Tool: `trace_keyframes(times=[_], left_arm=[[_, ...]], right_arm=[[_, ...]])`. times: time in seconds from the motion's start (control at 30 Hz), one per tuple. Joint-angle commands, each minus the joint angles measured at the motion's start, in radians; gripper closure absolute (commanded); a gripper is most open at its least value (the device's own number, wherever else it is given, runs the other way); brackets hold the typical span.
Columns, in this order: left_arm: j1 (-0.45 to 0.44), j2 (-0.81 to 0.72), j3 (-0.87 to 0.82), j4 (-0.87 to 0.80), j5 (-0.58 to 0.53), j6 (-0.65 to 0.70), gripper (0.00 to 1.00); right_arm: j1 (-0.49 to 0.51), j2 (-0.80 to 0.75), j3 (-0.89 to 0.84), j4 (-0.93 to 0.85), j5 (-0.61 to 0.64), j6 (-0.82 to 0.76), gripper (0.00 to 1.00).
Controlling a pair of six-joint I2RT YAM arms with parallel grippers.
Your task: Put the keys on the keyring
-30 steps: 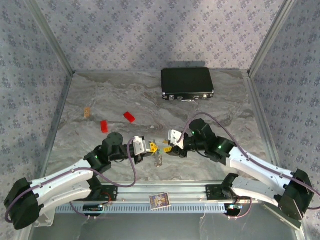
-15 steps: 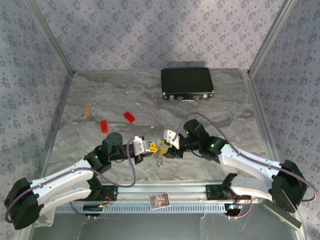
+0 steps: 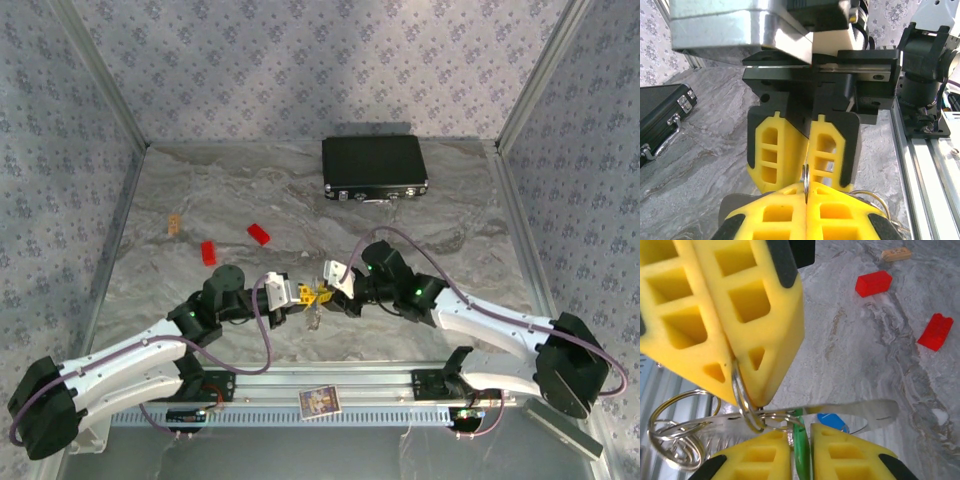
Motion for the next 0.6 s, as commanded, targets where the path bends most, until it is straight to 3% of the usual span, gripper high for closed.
trace_keyframes(times=[0.0, 0.23, 0.57], left_arm=[[-0.002, -0.019, 0.025, 0.048, -0.005, -0.007, 1.00], [-0.003, -0.005, 0.040, 0.018, -0.014, 0.006, 1.00], [-0.003, 0.015, 0.048, -0.007, -0.048, 0.012, 0.97]], right_arm=[[0.011, -0.059, 0.012, -0.047, 0.089, -0.039, 0.92], [0.017, -0.122, 0.052, -0.116, 0.126, -0.079, 1.00], [0.035, -0.164, 0.091, -0.184, 0.170, -0.113, 1.00]])
